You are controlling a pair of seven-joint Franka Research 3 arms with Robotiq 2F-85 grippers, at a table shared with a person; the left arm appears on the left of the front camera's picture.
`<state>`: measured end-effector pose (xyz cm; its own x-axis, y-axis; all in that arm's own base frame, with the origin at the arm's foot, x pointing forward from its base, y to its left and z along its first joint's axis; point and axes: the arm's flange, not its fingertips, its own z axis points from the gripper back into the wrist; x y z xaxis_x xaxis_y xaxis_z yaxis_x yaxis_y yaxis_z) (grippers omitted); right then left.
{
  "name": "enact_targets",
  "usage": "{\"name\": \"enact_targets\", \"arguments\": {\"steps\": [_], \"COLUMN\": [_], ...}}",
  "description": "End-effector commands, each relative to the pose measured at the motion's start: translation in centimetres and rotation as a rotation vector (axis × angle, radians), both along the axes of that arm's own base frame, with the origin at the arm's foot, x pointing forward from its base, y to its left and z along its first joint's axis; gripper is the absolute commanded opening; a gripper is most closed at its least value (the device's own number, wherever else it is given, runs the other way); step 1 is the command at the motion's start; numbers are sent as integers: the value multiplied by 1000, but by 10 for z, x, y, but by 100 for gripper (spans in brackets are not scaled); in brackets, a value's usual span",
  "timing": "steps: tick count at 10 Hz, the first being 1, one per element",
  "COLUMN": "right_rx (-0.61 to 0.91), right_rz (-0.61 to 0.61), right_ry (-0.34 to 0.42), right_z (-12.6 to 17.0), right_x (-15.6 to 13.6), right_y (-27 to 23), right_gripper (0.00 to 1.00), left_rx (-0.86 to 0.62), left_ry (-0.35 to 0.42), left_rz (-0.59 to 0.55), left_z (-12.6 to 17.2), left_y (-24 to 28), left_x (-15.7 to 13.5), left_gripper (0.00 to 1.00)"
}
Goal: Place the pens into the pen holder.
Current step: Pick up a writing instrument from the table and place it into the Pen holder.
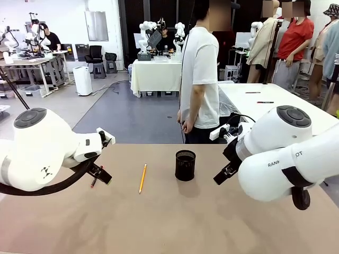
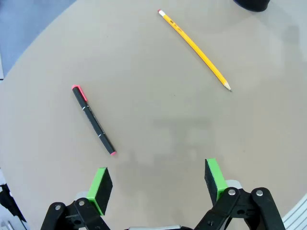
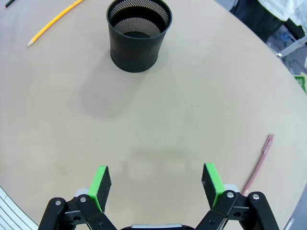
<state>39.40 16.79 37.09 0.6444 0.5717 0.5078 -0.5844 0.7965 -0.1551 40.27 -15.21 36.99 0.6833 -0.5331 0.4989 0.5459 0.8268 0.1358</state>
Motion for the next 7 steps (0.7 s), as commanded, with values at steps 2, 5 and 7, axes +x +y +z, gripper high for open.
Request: {"name": "enact_targets", "arguments": {"steps": [2,5,7], "right_rx": [46,177,236], "right_rz": [13,84,125], "right_ry": [40,137,175], "right_z": [6,26,46], "right_x": [-3,1,9], "right_y": [0,-1,-6], "right_gripper": [100,100,100], "left_rx": [-3,-66,-174], "left_ry": [109,226,273], "left_rz": [-28,-61,-144], "left_z": [15,35,52], "left_y": [-3,-3,1], "left_x": [4,11,17], "left_gripper": [100,100,100]}}
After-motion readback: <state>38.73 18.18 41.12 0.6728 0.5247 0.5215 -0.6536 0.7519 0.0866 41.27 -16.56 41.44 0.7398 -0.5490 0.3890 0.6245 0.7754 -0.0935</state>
